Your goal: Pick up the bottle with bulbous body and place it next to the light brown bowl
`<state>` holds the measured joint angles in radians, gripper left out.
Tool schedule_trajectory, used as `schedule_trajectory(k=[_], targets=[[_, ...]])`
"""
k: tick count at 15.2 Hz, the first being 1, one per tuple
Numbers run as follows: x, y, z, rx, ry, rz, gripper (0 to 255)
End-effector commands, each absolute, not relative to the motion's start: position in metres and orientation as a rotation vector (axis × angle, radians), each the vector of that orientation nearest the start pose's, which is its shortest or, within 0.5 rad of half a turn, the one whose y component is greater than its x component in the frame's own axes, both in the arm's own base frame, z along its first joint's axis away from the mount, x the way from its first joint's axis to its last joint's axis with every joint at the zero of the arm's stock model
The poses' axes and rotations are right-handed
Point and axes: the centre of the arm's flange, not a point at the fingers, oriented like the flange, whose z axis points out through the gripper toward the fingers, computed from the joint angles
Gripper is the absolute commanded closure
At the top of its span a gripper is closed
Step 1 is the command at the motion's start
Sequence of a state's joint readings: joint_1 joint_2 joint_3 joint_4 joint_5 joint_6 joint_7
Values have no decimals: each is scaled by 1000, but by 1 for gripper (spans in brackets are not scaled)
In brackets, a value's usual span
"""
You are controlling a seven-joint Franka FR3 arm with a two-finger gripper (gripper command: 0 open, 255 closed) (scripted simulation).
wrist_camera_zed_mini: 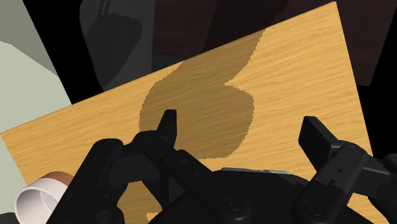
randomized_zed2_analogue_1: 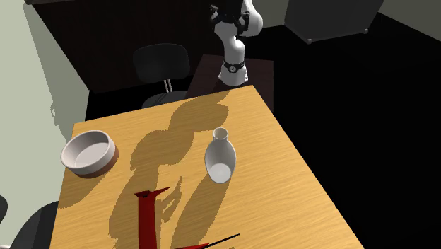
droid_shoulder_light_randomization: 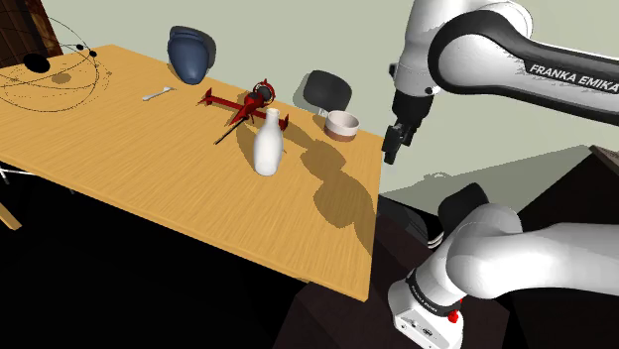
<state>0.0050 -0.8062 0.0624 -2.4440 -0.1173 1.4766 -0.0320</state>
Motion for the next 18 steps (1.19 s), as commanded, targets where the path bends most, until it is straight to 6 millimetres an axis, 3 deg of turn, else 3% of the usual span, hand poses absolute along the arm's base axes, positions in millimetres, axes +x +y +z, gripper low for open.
schedule_trajectory(k=[1, 18], targets=[[288, 10, 549, -3292, -124, 266, 0], [484, 17, 496, -3203, -181, 48, 0]])
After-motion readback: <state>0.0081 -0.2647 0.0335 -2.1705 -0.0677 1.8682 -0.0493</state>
